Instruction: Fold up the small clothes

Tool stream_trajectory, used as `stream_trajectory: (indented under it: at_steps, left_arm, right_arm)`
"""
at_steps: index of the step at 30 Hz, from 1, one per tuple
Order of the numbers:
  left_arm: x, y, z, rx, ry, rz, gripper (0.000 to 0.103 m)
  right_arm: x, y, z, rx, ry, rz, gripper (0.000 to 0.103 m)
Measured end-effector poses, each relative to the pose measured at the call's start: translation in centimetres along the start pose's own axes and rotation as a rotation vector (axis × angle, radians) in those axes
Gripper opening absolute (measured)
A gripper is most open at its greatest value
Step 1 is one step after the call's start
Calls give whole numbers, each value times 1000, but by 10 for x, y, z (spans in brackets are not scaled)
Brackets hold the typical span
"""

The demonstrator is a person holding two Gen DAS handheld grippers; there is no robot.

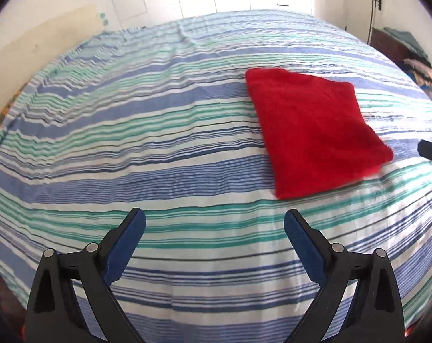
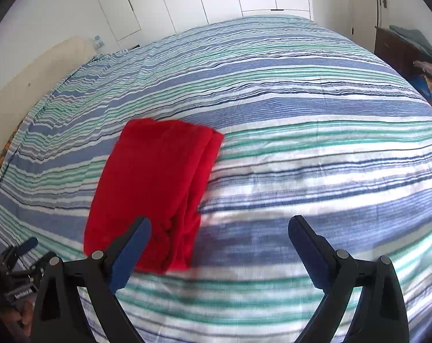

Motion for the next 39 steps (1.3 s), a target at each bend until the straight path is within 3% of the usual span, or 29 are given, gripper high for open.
stream_trajectory:
  at_steps: [7,12,16,21,30,39]
  left_arm:
    - [11,-35,-9,-2,42,3,100]
    - [8,-63,-14,30,11,29,100]
    - [4,-83,-21,16,-25,0,100]
    - [1,-103,-32,-16,-21,-21,100]
    - [-2,-126,-50,-50,1,-41,100]
    - [3,-136,-57,-72,16,-74,102]
  right_arm:
    - [-49,-72,-67,62,-44,-28,96]
    - [-61,-101,-93,37,-50,-60,96]
    - [-72,-121,-105,6,-86,-79,103]
    - [-88,-144,-115,-9,-99,-60,103]
    - [-101,-171,-136,-52,-182,-133,103]
    - [-111,-196,-140,-57,-183,-96,103]
Point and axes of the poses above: each gripper's, at about its wrist camera, not at the fingertips, and y roughly the way its jaws point, x to its right, z to its top, the point moved 9 cm from there along y, roughly the way its jaws point, and after that the axes turned 1 degree about z, right-handed, at the moved point
